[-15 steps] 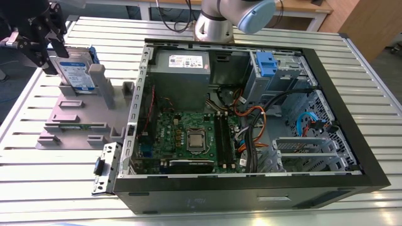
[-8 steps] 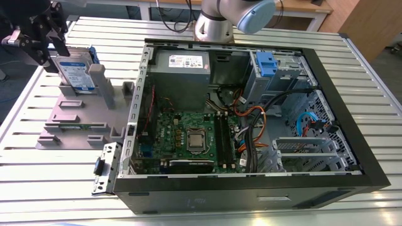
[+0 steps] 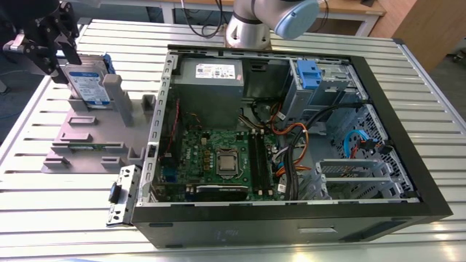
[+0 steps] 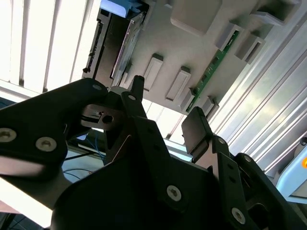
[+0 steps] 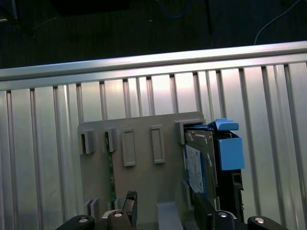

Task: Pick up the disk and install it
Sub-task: 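Pick up the disk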

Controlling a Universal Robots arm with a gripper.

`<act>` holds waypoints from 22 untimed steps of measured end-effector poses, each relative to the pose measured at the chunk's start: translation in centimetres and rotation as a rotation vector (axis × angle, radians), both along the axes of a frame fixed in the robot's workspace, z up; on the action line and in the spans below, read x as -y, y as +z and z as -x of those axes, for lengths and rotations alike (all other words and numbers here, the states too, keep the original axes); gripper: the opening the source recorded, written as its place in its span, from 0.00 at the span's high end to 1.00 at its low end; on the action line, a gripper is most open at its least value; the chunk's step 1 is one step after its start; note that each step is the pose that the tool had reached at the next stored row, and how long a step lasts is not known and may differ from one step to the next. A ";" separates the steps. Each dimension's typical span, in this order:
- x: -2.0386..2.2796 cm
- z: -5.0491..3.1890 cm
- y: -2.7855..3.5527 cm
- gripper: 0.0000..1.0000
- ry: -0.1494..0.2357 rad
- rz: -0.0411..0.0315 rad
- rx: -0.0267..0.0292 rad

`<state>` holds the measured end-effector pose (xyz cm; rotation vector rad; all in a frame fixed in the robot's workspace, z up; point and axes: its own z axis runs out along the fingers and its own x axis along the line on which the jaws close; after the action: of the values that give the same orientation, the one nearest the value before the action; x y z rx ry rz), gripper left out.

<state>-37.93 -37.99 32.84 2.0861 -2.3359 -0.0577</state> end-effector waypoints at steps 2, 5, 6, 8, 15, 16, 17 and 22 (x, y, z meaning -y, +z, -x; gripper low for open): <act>-0.04 0.00 -0.01 0.41 0.000 0.0001 -0.0001; -0.10 0.00 -0.02 0.41 0.000 0.0001 -0.0001; -0.12 0.00 -0.02 0.41 0.000 0.0000 -0.0001; -0.16 0.00 -0.04 0.41 0.000 0.0000 0.0000; -0.30 0.00 -0.06 0.41 0.000 0.0001 -0.0001; -0.31 0.00 -0.07 0.41 0.000 0.0001 -0.0001; -0.33 0.00 -0.07 0.41 0.000 0.0000 -0.0001; -0.59 0.00 -0.17 0.41 0.000 0.0000 0.0000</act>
<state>-37.93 -37.39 32.67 2.0861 -2.3359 -0.0577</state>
